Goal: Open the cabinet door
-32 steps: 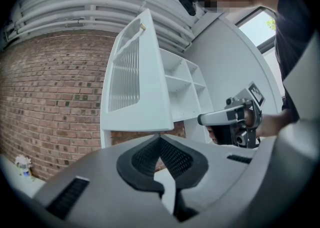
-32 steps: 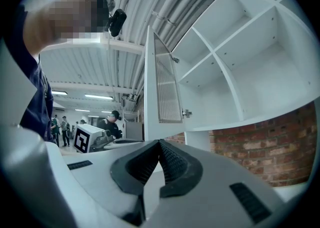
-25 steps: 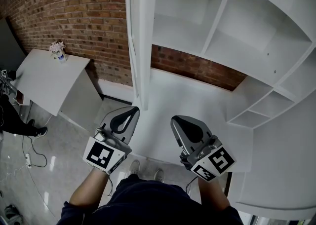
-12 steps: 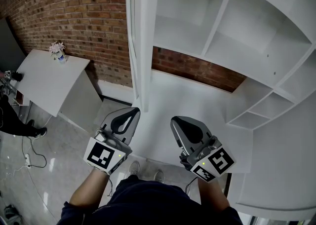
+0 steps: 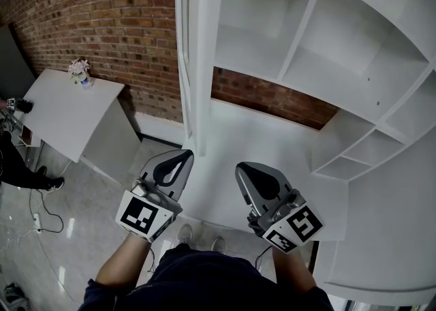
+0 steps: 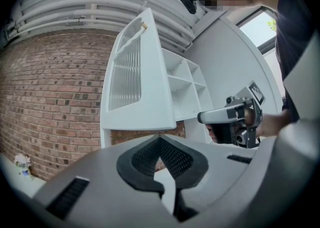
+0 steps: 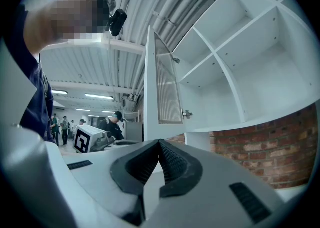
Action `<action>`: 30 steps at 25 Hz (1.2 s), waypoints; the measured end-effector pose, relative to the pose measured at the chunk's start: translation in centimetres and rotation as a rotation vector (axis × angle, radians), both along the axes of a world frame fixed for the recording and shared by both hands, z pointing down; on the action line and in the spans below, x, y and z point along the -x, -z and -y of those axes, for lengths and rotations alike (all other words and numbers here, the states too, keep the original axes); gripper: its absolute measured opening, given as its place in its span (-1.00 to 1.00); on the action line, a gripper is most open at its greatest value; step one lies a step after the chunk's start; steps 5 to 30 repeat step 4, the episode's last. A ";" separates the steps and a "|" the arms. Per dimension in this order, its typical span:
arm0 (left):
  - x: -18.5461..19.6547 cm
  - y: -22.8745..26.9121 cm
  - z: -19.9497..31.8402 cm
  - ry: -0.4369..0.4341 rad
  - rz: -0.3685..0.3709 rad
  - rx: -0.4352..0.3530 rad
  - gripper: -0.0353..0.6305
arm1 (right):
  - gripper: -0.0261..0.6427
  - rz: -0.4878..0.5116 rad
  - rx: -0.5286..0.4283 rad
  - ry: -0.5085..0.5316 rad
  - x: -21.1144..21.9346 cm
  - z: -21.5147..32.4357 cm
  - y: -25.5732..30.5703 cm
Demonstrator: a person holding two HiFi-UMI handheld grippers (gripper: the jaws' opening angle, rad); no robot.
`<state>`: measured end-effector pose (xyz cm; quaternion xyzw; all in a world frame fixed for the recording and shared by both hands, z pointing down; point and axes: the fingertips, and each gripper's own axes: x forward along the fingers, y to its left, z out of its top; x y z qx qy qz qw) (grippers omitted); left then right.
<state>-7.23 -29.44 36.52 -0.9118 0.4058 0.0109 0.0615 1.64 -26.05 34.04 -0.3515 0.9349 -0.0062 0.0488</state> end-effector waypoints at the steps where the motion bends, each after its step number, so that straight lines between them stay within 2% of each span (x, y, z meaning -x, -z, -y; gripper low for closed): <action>1: 0.0 -0.1 0.0 0.000 0.000 0.001 -0.88 | -0.85 0.000 0.000 0.000 0.0 0.0 0.0; 30: 0.1 -0.2 0.0 0.000 0.000 0.007 -0.88 | -0.85 0.002 -0.001 0.000 0.1 0.0 -0.1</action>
